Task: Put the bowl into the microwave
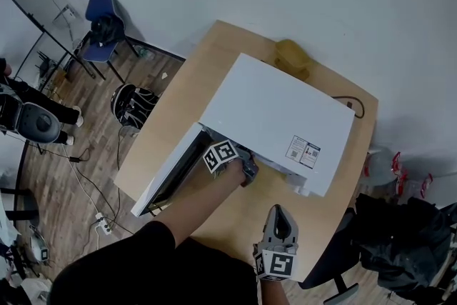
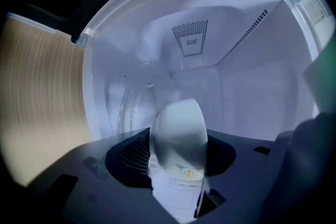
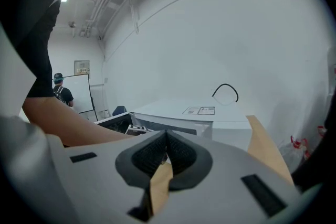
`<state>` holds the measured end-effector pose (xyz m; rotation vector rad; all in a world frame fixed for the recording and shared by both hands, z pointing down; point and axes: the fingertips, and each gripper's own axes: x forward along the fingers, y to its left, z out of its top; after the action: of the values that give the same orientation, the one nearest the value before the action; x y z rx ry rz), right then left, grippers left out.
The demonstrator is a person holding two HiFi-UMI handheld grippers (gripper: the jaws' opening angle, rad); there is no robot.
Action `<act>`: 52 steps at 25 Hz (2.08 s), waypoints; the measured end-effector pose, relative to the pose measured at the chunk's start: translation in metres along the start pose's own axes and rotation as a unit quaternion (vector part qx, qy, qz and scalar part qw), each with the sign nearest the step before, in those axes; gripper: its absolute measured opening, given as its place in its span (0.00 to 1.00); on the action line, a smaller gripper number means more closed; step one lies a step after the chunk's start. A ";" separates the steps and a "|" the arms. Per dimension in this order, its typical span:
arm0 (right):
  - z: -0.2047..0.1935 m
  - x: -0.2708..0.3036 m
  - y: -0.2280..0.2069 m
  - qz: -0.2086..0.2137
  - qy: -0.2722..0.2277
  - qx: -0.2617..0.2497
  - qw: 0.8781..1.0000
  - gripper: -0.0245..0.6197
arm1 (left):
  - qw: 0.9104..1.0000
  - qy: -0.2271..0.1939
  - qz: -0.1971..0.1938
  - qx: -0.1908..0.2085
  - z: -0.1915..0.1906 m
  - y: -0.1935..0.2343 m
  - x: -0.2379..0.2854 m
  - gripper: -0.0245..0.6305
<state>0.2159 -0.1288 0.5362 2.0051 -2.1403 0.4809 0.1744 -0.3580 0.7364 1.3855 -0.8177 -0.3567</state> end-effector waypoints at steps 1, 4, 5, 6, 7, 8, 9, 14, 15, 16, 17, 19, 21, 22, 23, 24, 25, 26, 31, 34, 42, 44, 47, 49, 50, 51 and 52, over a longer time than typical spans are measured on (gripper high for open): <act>0.000 0.000 0.000 -0.001 0.002 0.000 1.000 0.13 | 1.000 -0.001 0.002 -0.001 0.001 -0.001 0.001 0.36; -0.002 -0.002 -0.001 -0.004 0.005 -0.002 1.000 0.13 | 1.000 -0.005 0.012 -0.004 0.002 -0.002 0.004 0.36; -0.003 -0.002 -0.002 -0.005 0.006 0.002 1.000 0.13 | 1.000 -0.008 0.015 -0.004 0.003 -0.003 0.005 0.36; -0.004 -0.002 -0.002 -0.006 0.007 0.011 1.000 0.13 | 1.000 -0.012 0.018 -0.003 0.004 -0.003 0.006 0.36; -0.003 -0.002 -0.002 -0.006 0.006 0.024 1.000 0.13 | 1.000 -0.017 0.024 0.000 0.005 -0.003 0.006 0.36; -0.001 -0.002 -0.002 -0.005 0.003 0.037 0.999 0.13 | 0.999 -0.020 0.032 0.007 0.006 -0.002 0.005 0.36; 0.001 -0.002 0.000 -0.002 -0.001 0.045 0.999 0.13 | 0.999 -0.022 0.042 0.015 0.007 0.000 0.005 0.37; 0.011 0.001 0.004 -0.001 -0.014 0.044 0.999 0.13 | 0.997 -0.017 0.060 0.037 0.006 0.001 0.005 0.38; 0.012 0.001 0.005 -0.001 -0.016 0.044 0.999 0.13 | 0.997 -0.015 0.064 0.044 0.006 0.001 0.005 0.38; 0.013 0.001 0.005 0.000 -0.018 0.043 0.999 0.13 | 0.996 -0.014 0.069 0.055 0.006 0.001 0.004 0.38; 0.013 0.000 0.005 0.001 -0.020 0.041 0.999 0.13 | 0.995 -0.016 0.074 0.068 0.007 0.000 0.003 0.39; 0.013 -0.002 0.004 0.000 -0.021 0.041 0.999 0.13 | 0.992 -0.028 0.082 0.091 0.010 -0.003 0.000 0.39; 0.012 -0.004 0.002 -0.002 -0.021 0.045 0.999 0.13 | 0.990 -0.032 0.087 0.103 0.011 -0.002 -0.002 0.39; 0.011 -0.004 0.001 -0.004 -0.021 0.046 0.999 0.13 | 0.990 -0.027 0.088 0.108 0.010 -0.002 -0.003 0.39; 0.011 -0.005 0.001 -0.004 -0.020 0.044 0.999 0.13 | 0.989 -0.023 0.089 0.113 0.008 -0.002 -0.004 0.39; 0.011 -0.005 0.002 -0.003 -0.020 0.042 0.999 0.13 | 0.988 -0.019 0.090 0.121 0.008 -0.002 -0.004 0.39; 0.010 -0.005 0.003 -0.001 -0.019 0.040 0.999 0.13 | 0.987 -0.016 0.088 0.132 0.008 -0.003 -0.005 0.39; 0.010 -0.005 0.005 0.001 -0.020 0.039 0.999 0.13 | 0.986 -0.014 0.086 0.143 0.008 -0.005 -0.006 0.39; 0.009 -0.005 0.015 0.008 -0.017 0.037 0.999 0.13 | 0.977 -0.008 0.083 0.194 0.009 -0.008 -0.010 0.39; 0.007 -0.006 0.019 0.016 -0.015 0.033 0.999 0.13 | 0.973 -0.005 0.097 0.210 0.009 -0.002 -0.014 0.39; 0.002 -0.009 0.016 0.011 -0.010 0.036 0.999 0.13 | 0.957 -0.010 0.104 0.270 0.013 0.004 -0.015 0.39; 0.000 -0.010 0.014 0.009 -0.008 0.037 0.999 0.13 | 0.951 -0.010 0.108 0.290 0.013 0.003 -0.013 0.39; -0.001 -0.012 0.012 0.008 -0.008 0.036 0.999 0.13 | 0.938 -0.012 0.112 0.328 0.012 0.001 -0.012 0.39; -0.002 -0.012 0.010 0.007 -0.007 0.037 0.999 0.13 | 0.929 -0.018 0.104 0.354 0.011 -0.002 -0.011 0.40; -0.002 -0.012 0.009 0.007 -0.007 0.037 0.999 0.13 | 0.926 -0.020 0.097 0.365 0.010 -0.003 -0.011 0.42; -0.002 -0.012 0.008 0.006 -0.007 0.037 0.999 0.13 | 0.923 -0.021 0.091 0.372 0.009 -0.003 -0.010 0.43; -0.002 -0.012 0.007 0.005 -0.007 0.038 0.999 0.13 | 0.922 -0.022 0.088 0.377 0.009 -0.001 -0.010 0.45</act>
<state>0.2099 -0.1167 0.5332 2.0431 -2.1722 0.5599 0.1615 -0.3578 0.7318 1.9975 -1.1745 0.0934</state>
